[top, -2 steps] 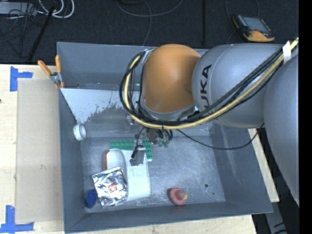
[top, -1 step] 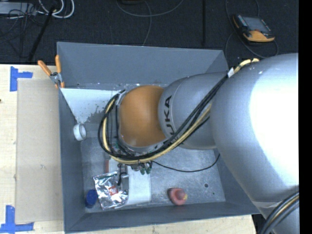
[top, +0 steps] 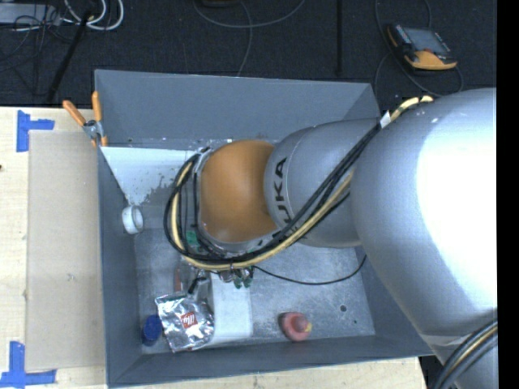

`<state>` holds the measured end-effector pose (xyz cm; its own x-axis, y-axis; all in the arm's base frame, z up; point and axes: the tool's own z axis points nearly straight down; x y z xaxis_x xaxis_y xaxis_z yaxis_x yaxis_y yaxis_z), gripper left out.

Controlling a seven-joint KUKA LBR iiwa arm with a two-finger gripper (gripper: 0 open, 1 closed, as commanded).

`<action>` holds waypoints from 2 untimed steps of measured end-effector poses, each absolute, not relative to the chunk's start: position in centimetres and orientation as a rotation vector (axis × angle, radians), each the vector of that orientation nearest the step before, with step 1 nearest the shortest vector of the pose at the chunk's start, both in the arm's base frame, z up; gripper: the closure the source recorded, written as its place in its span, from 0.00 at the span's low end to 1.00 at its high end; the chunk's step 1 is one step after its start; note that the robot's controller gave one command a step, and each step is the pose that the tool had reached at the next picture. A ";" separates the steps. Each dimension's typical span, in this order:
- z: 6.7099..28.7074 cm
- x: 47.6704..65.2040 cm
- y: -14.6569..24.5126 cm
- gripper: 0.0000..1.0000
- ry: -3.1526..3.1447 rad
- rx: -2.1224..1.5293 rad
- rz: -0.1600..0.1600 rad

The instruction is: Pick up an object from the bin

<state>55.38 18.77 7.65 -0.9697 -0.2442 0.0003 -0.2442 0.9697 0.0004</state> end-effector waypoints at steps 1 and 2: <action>8.6 54.5 9.6 1.00 -3.086 0.577 0.005; 21.6 50.1 8.8 1.00 -3.105 0.517 0.000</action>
Offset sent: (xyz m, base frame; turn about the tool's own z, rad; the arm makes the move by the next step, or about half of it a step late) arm -0.0092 -0.0868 0.0095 -0.1292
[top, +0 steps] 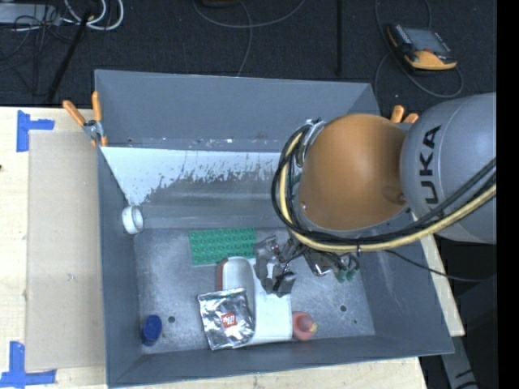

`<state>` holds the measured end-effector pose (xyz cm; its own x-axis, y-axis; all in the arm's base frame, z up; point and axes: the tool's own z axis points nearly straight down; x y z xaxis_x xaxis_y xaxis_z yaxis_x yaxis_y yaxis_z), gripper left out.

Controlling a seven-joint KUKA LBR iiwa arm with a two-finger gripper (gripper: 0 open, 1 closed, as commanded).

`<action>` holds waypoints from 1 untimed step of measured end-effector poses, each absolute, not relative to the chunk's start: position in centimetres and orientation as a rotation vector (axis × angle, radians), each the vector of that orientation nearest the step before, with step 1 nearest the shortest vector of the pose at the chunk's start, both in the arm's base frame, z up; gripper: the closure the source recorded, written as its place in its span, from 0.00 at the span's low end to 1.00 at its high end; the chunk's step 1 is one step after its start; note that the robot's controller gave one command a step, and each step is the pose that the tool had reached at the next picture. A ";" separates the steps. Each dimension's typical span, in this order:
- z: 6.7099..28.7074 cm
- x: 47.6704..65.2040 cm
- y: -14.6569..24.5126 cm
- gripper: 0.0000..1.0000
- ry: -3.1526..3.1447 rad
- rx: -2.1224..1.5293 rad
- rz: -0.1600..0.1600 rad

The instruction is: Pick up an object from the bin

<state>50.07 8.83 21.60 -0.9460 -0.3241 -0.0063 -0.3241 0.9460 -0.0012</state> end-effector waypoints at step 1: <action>18.1 54.7 11.5 1.00 3.078 -0.621 0.001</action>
Offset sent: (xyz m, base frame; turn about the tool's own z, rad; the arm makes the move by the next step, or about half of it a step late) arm 0.0453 0.0255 -0.0332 -0.0688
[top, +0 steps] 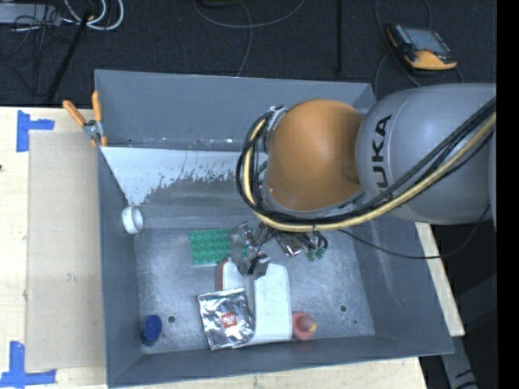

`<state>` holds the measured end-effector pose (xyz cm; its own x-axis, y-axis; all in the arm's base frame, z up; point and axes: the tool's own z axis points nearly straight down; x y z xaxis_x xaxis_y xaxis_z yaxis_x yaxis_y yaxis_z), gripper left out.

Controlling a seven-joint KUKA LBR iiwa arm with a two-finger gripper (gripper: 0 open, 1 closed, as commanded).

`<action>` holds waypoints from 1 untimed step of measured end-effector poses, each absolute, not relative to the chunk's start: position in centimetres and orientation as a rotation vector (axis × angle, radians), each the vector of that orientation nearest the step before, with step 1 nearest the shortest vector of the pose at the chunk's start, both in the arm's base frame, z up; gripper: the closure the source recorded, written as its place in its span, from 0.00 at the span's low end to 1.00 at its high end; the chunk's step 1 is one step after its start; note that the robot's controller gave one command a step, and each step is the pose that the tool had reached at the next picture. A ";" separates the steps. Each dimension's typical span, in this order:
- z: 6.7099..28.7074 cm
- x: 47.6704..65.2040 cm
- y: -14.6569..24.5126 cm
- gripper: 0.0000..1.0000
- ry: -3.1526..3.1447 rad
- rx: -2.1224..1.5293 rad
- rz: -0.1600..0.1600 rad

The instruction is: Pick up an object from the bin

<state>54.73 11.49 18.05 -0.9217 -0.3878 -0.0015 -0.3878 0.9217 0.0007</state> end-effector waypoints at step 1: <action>13.4 49.7 14.3 1.00 3.108 -0.509 0.000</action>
Offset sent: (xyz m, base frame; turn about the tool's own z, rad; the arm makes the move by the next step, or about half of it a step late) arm -0.0476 0.0263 -0.0430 0.0754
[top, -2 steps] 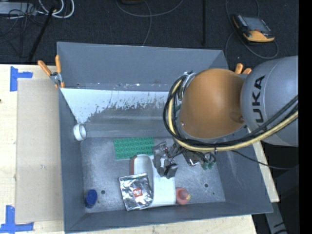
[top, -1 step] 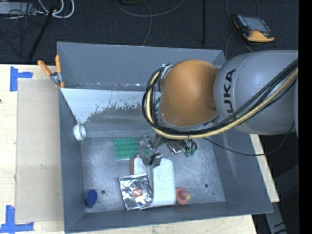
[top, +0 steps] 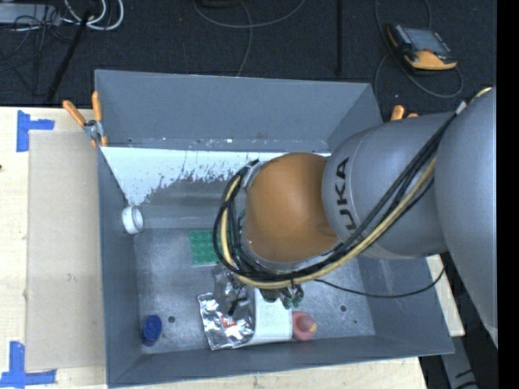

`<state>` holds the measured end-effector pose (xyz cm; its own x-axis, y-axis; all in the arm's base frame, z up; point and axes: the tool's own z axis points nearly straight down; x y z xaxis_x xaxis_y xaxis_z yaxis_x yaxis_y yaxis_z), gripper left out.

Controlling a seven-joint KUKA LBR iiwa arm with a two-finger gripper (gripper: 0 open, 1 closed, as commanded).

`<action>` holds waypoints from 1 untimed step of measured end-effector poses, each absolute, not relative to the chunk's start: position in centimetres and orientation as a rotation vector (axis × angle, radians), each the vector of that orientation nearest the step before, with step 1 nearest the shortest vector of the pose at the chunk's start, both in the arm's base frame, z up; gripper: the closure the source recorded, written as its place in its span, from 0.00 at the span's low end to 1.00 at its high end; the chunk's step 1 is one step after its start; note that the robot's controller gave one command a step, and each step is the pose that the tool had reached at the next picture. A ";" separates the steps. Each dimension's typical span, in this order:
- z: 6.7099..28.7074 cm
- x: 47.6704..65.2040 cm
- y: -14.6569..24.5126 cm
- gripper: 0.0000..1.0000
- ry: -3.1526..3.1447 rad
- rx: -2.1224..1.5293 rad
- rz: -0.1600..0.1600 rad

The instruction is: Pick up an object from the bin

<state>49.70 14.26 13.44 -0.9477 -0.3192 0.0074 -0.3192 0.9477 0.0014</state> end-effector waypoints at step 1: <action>13.7 49.9 14.2 0.00 -3.099 0.503 -0.001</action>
Offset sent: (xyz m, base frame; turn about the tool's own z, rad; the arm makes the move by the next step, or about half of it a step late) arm 0.0000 0.0000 0.0000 0.0000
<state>49.95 14.16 13.67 -0.9486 -0.3164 0.0015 -0.3164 0.9486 0.0006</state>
